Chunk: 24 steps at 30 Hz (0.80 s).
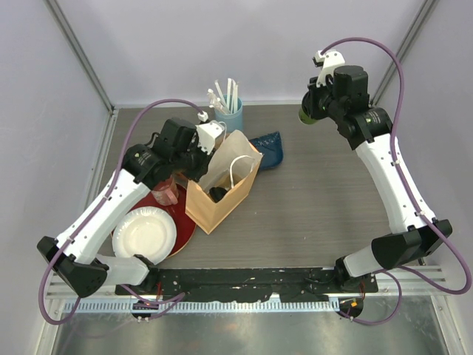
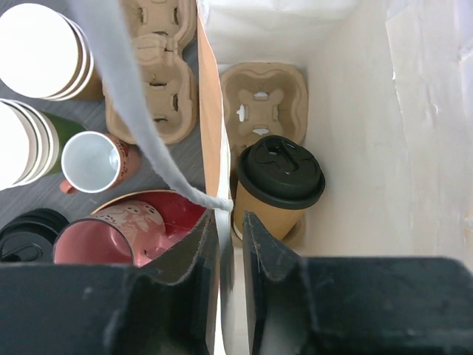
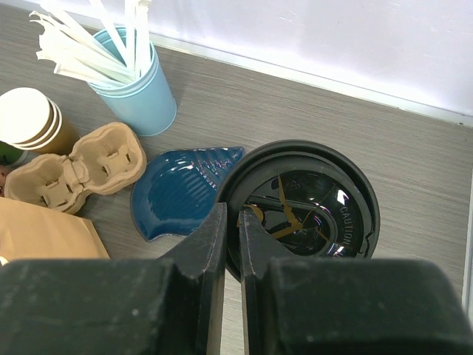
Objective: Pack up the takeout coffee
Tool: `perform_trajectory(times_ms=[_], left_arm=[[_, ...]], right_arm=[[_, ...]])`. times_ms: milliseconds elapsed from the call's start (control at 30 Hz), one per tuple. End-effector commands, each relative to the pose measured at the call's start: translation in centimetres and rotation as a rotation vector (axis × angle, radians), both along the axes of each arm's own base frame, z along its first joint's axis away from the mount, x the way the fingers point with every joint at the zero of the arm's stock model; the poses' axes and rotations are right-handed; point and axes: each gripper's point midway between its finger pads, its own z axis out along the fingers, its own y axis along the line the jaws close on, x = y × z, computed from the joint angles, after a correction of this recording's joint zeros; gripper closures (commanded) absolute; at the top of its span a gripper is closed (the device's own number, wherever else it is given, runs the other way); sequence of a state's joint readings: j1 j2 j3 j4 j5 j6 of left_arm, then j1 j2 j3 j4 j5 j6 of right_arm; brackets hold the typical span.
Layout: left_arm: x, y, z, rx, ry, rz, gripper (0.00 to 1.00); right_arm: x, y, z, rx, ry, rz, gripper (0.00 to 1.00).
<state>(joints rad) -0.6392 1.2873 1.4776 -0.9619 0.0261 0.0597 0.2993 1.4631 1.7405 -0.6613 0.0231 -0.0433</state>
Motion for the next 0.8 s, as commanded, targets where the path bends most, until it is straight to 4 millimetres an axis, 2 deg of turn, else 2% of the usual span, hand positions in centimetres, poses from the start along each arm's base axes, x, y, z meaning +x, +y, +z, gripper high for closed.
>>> perform_trajectory(times_ms=[0,33,67,133,367,633,767], left_arm=[[-0.2,-0.6,1.3,-0.071,-0.013,-0.003,0.82],[-0.2,-0.6,1.3,-0.073,-0.01,0.0,0.86],[-0.3,-0.6,1.3,-0.075,-0.007,0.003,0.94],[-0.4,-0.8,1.2,-0.089,0.005,0.006,1.0],[-1.7,-2.6,2.2,-0.194,0.07,-0.031,1.0],[-2.8,-4.4,2.8,-0.285,0.139,-0.077,1.0],[-3.3,-4.9,2.5,-0.302,0.17,-0.099,1.0]], right_arm=[[-0.9,-0.1,2.9,0.014,-0.081,0.011,0.99],[-0.9,-0.1,3.0,0.013,-0.081,0.01,0.99],[-1.0,-0.1,3.0,0.012,-0.077,0.013,0.99],[-1.0,0.0,3.2,0.016,-0.075,0.017,0.99],[-1.9,0.2,3.8,0.018,-0.072,0.027,0.99],[-4.0,2.1,5.4,0.037,-0.079,0.135,0.99],[-5.8,3.6,6.0,0.041,-0.072,0.219,0.99]])
